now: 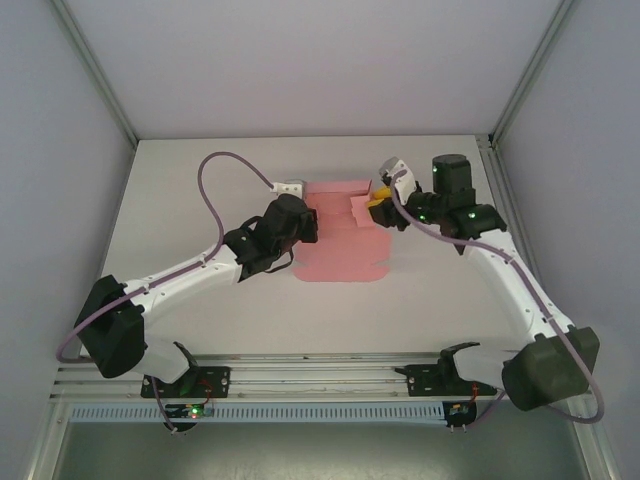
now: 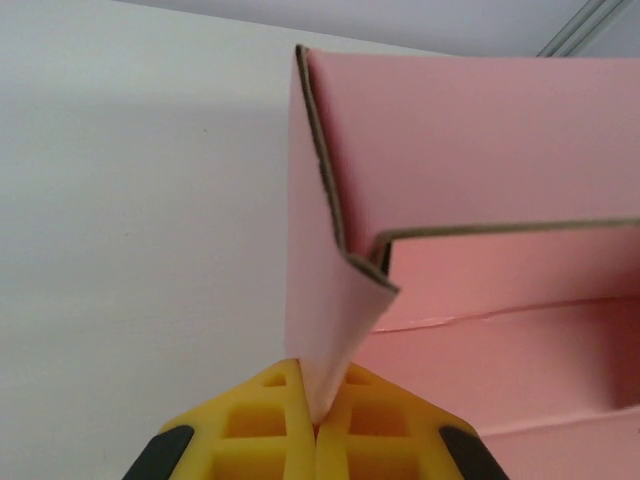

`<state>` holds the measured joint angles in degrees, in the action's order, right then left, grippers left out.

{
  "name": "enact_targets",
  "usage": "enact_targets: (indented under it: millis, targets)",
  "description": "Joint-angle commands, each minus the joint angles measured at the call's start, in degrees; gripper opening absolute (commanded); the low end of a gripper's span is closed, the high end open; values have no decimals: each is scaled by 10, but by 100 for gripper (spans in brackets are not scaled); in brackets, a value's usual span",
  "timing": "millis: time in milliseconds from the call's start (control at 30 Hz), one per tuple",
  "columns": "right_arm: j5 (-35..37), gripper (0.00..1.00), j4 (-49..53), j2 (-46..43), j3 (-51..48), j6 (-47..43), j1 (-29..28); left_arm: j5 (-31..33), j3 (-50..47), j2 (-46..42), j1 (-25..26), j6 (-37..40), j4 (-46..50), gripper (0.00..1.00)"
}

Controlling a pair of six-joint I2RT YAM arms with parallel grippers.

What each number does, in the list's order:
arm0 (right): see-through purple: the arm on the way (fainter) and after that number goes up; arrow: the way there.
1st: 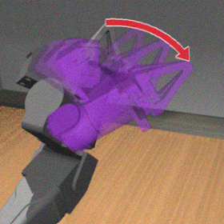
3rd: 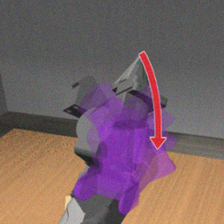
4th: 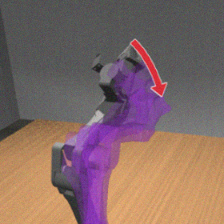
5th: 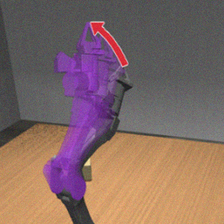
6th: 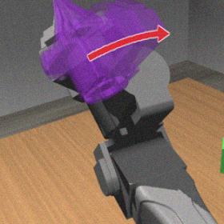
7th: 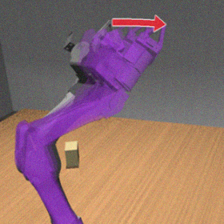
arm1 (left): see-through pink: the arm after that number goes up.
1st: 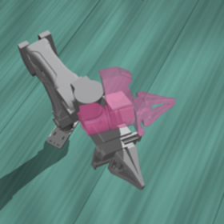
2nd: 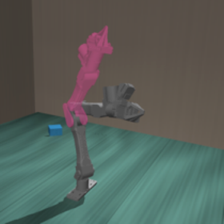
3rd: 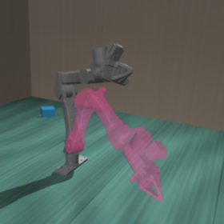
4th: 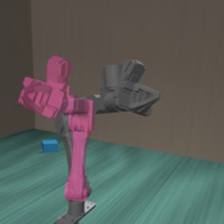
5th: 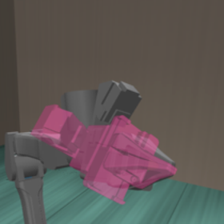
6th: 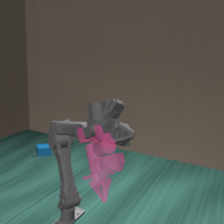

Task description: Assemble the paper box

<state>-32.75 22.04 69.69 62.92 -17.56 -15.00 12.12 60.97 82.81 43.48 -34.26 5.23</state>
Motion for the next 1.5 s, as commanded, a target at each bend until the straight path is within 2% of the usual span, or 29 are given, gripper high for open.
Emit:
enact_targets:
  millis: [0, 67, 100, 167, 300, 400, 467, 500, 600, 733, 867, 967, 1100, 1167, 1200, 1233, 1300, 1333, 1367, 1400, 1433, 1467]
  targets:
    - [203, 39, -91, -7, -52, 80, -36, -36, 26, -5, 8, -11, -57, 0]
    - [205, 38, -129, -10, -74, 82, -44, -37, 31, -3, 9, -11, -53, 0]
    - [199, 33, -143, -10, -82, 83, -47, -38, 35, -1, 8, -12, -51, 0]
    - [203, 33, -150, -5, -82, 80, -55, -42, 39, 0, 9, -13, -46, 0]
    - [276, 33, -175, 14, -79, 87, -82, -61, 44, 4, 9, -20, -52, 0]
    - [332, 18, -214, 32, -83, 92, -98, -73, 53, 11, 12, -27, -54, 0]
    - [422, 3, -242, 47, -85, 81, -117, -74, 61, 17, 14, -32, -50, 0]
    - [480, 0, -254, 57, -83, 66, -130, -75, 67, 20, 16, -32, -45, 0]
    - [652, 0, -298, 85, -79, 20, -158, -62, 84, 24, 21, -47, -25, 0]
    - [810, 0, -346, 120, -68, -45, -166, -44, 109, 31, 27, -98, 21, 0]
    - [970, 0, -543, 177, -82, -255, -172, -32, 115, 31, 34, -148, 41, 0]
    - [1018, 0, -656, 213, -77, -359, -176, -20, 115, 31, 33, -170, 45, 0]
    - [1003, 0, -687, 242, -69, -389, -182, -4, 117, 35, 34, -178, 51, 0]
    - [951, 0, -619, 234, -71, -327, -187, 9, 116, 37, 34, -177, 55, 0]
    - [913, 5, -553, 220, -67, -262, -189, 13, 113, 38, 34, -176, 52, 0]
    - [855, 7, -470, 196, -60, -194, -188, 16, 111, 38, 33, -174, 47, 0]
    - [656, 8, -365, 135, -65, -47, -171, 21, 108, 39, 34, -170, 39, 0]
    - [550, 12, -358, 106, -78, 4, -154, 24, 107, 39, 34, -167, 39, 0]
    - [445, 22, -376, 76, -99, 53, -133, 25, 106, 39, 33, -165, 37, 0]
    - [353, 25, -390, 52, -116, 82, -112, 24, 105, 39, 32, -156, 33, 0]
    - [265, 31, -398, 32, -129, 110, -91, 26, 104, 38, 33, -148, 33, 0]
    - [206, 37, -396, 15, -133, 130, -75, 30, 100, 38, 33, -143, 31, 0]
